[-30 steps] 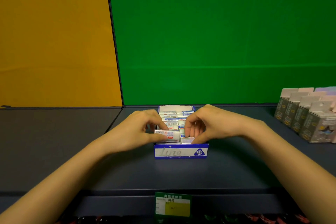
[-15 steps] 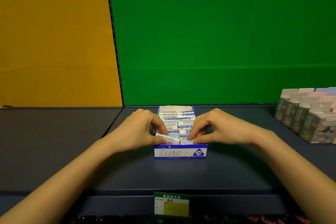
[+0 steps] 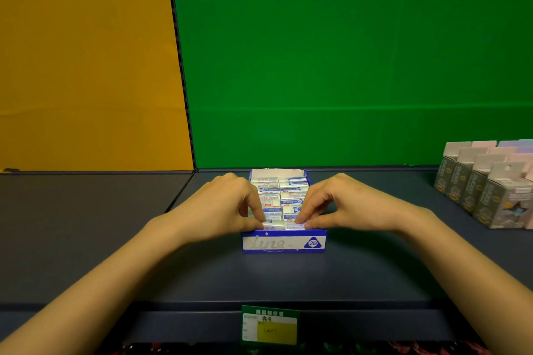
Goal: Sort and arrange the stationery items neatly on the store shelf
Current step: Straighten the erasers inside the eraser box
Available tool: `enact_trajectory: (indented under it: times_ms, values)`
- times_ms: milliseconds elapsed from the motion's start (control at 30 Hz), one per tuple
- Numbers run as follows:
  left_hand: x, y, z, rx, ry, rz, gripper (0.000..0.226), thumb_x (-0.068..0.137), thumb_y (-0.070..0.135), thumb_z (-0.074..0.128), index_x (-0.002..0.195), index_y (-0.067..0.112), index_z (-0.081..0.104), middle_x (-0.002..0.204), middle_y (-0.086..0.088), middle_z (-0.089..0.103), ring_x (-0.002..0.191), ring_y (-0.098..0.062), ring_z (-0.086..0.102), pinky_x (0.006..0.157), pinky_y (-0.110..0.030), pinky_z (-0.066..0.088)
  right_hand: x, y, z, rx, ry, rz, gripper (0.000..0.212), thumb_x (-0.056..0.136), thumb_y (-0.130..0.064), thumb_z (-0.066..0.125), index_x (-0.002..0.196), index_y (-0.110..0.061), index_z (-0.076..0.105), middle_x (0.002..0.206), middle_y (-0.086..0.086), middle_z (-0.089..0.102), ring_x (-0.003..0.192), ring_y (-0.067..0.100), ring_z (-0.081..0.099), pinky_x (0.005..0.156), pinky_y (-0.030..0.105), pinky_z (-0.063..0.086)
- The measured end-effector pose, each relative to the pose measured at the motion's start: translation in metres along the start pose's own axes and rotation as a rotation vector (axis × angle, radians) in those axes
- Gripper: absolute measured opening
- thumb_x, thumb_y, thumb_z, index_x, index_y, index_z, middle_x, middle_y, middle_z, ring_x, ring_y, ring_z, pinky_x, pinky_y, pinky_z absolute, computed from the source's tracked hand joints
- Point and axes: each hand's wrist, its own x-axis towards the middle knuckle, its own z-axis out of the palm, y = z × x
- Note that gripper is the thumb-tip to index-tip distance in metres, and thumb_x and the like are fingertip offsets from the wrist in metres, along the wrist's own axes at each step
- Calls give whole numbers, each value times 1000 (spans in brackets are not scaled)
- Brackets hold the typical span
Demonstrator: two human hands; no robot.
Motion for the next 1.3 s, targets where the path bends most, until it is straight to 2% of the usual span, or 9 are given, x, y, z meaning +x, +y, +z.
enact_trajectory:
  times_ms: [133, 433, 600, 767, 967, 1033, 1100, 1200, 1300]
  values:
    - [1, -1, -1, -50, -30, 19, 16, 77, 28, 72, 90, 21, 75, 96, 1, 73, 81, -14, 65, 73, -36, 54, -2, 1, 1, -63, 39, -20, 13, 77, -22, 73, 89, -21, 76, 81, -17, 64, 77, 7, 63, 74, 18, 50]
    - [3, -2, -3, -124, -99, 45, 16, 79, 21, 70, 92, 14, 75, 101, -2, 70, 93, -16, 63, 79, -33, 52, -1, 3, 1, -43, 40, -2, 14, 76, -20, 73, 90, -18, 76, 84, -10, 68, 79, 5, 63, 71, 10, 46]
    - [0, -6, 3, -53, -74, 25, 36, 84, 34, 62, 117, 23, 65, 132, 9, 57, 119, -1, 49, 96, -14, 39, -9, 4, 3, -145, 89, 14, 22, 81, -34, 67, 100, -25, 73, 106, -13, 71, 95, 0, 62, 91, 27, 48]
    - [-4, -7, 7, -195, -144, 41, 33, 89, 32, 52, 119, 22, 62, 132, 10, 56, 113, 22, 36, 88, 9, 30, -15, 6, 5, -194, 48, 38, 29, 87, -42, 54, 113, -35, 65, 122, -19, 63, 118, -3, 52, 103, 32, 42]
    - [-7, -11, 12, -212, -147, 52, 37, 91, 37, 47, 124, 24, 59, 136, 12, 52, 121, 14, 39, 101, -4, 35, -17, 4, 7, -185, 59, 69, 32, 89, -40, 52, 117, -29, 64, 128, -18, 58, 118, -4, 52, 104, 24, 40]
    - [-7, -9, 11, -208, -101, 40, 37, 90, 36, 49, 124, 26, 58, 135, 12, 53, 121, 8, 45, 98, -14, 43, -16, 4, 9, -214, 89, 84, 35, 91, -41, 48, 120, -26, 62, 130, -15, 58, 118, -1, 51, 103, 26, 39]
    - [-5, -8, 13, -177, -58, 29, 39, 91, 35, 48, 129, 26, 53, 138, 12, 50, 120, 6, 44, 96, -13, 43, -15, 3, 13, -237, 90, 95, 38, 93, -40, 43, 121, -19, 59, 128, -11, 60, 117, 4, 51, 101, 27, 38]
    - [-4, -6, 16, -144, -60, 30, 40, 93, 33, 47, 132, 25, 49, 141, 11, 47, 121, 7, 39, 97, -9, 36, -14, 2, 19, -235, 89, 132, 38, 95, -39, 39, 127, -26, 55, 133, -13, 55, 120, 5, 46, 104, 27, 36]
    - [-3, -4, 14, -96, -78, 44, 36, 94, 34, 45, 126, 23, 54, 134, 7, 54, 116, -2, 50, 94, -18, 44, -14, 0, 20, -237, 85, 158, 36, 95, -38, 38, 126, -27, 55, 132, -12, 56, 119, 7, 47, 104, 33, 38]
